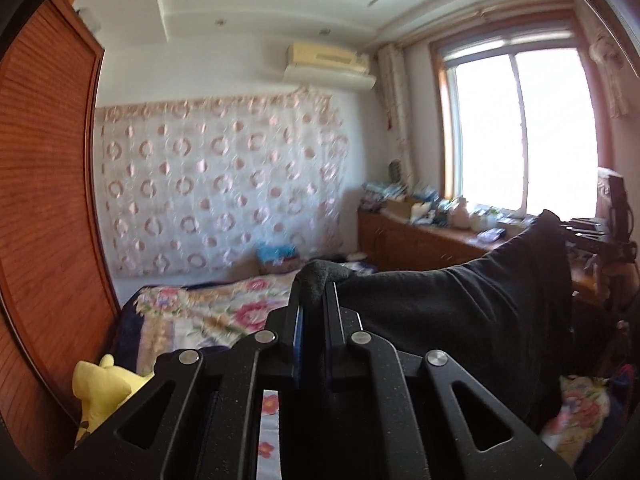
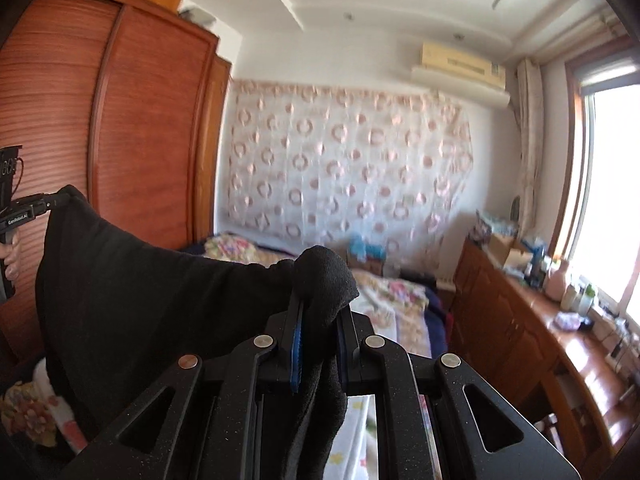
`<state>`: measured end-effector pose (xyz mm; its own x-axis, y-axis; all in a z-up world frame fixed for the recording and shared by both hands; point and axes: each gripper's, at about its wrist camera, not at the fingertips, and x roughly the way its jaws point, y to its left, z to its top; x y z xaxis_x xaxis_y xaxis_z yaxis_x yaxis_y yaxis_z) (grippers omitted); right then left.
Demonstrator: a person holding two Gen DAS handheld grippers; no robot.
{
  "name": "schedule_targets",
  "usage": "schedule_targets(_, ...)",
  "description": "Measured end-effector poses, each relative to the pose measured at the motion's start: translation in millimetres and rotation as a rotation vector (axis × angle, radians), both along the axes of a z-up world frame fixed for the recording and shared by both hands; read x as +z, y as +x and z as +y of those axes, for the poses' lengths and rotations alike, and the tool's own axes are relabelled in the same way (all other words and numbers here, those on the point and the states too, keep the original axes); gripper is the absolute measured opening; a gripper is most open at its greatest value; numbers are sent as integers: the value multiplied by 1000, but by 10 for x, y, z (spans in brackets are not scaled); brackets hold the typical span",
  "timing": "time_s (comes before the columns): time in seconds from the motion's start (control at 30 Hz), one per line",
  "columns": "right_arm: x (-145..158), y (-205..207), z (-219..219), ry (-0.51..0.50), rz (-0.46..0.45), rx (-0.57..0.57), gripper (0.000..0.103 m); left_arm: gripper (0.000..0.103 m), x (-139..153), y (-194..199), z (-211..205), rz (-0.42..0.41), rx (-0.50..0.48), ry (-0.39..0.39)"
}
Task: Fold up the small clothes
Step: 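Lay the folded shirt down and open both tools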
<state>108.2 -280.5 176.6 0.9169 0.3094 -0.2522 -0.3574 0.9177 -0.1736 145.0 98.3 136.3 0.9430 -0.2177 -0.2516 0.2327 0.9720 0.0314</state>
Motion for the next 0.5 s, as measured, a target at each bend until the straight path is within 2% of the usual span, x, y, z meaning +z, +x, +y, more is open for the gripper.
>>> schedule_targets(0.03,-107,255,81,-7,33,-7,19,12,-84,138,-28,20,30,16)
schedule_targets(0.1,-396,827,254,-55,175,-48,32,17,-409,544,1,101,84,37)
schedule_targets(0.13,-488,1046,326,-79,228,-81,36,24,-538,654,8,142,90,36)
schedule_targets(0.2,-779,1365,397,-106,306,-142,36,33,-799,740,11,198,72,11)
schedule_targets(0.23,-895,1438,414,-110,330,-159,36,43,-882,715,-21,214,64,6)
schedule_targets(0.27,-1007,1464,416,-93,353,-162,36,47,-961,690,-52,234,52,4)
schedule_targets(0.33,-1135,1464,420,-55,398,-140,36,72,-1118,581,-127,273,29,10)
schedule_targets(0.4,-1251,1365,442,-55,419,-124,36,79,-1259,455,-169,307,13,11)
schedule_targets(0.5,-1299,1404,216,-33,448,-100,36,79,-1437,340,-229,377,-5,4)
